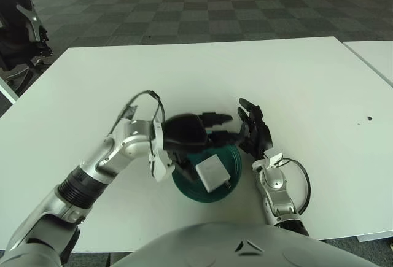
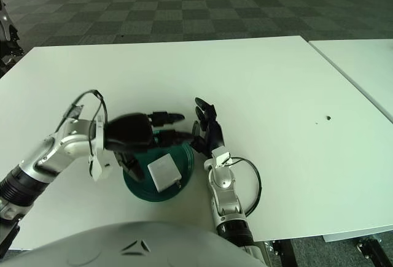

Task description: Put the charger into the plate.

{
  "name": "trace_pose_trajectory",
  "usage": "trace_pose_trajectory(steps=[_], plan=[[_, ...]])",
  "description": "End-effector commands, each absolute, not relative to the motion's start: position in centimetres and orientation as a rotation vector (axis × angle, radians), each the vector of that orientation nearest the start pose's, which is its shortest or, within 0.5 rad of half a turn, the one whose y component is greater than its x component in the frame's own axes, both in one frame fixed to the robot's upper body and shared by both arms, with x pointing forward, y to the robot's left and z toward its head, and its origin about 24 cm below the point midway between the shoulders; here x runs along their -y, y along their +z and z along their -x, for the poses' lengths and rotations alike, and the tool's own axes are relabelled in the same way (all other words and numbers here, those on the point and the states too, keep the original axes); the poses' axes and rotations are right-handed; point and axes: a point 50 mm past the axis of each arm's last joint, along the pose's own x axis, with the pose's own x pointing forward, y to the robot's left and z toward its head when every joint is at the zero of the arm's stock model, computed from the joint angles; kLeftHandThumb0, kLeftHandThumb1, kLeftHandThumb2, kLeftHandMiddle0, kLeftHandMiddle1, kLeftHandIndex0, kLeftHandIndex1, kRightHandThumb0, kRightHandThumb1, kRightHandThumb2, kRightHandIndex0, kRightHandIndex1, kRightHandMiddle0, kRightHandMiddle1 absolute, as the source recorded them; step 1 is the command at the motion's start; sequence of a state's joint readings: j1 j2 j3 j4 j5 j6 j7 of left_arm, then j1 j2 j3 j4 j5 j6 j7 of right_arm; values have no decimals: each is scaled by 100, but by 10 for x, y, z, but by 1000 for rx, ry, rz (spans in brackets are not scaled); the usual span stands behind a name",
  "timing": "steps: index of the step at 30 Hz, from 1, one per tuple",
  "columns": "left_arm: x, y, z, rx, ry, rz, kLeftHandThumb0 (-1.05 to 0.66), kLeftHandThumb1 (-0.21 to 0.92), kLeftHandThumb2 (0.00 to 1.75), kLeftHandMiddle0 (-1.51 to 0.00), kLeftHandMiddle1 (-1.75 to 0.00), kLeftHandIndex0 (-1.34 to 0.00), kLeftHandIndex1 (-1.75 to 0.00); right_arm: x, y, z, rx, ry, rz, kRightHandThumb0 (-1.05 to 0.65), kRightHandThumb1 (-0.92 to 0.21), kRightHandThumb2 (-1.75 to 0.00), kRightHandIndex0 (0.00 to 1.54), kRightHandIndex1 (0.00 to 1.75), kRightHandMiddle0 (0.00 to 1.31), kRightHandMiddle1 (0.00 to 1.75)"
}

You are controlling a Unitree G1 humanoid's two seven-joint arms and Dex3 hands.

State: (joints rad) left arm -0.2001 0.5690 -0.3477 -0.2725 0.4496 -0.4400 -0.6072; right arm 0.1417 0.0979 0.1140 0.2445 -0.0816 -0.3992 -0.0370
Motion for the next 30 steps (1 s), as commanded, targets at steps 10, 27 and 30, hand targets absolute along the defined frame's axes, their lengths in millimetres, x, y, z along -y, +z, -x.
trace_pose_trajectory(steps=[10,27,30], plan=[[-132,75,-228,122,-340,-57,-105,92,82,0,0,0,0,115,-50,-185,-374,-16,-84,-72,-92,-90,10,0,0,35],[-147,66,-222,-30,-8,160,-98,92,98,0,0,0,0,118,-52,-184,-386,8,-65,-79,-92,-88,0,0,0,21],[-152,57,-214,-60,-3,141,-98,92,99,-1,0,0,0,120,-52,-184,-381,12,-60,-80,-92,-87,0,0,0,21]])
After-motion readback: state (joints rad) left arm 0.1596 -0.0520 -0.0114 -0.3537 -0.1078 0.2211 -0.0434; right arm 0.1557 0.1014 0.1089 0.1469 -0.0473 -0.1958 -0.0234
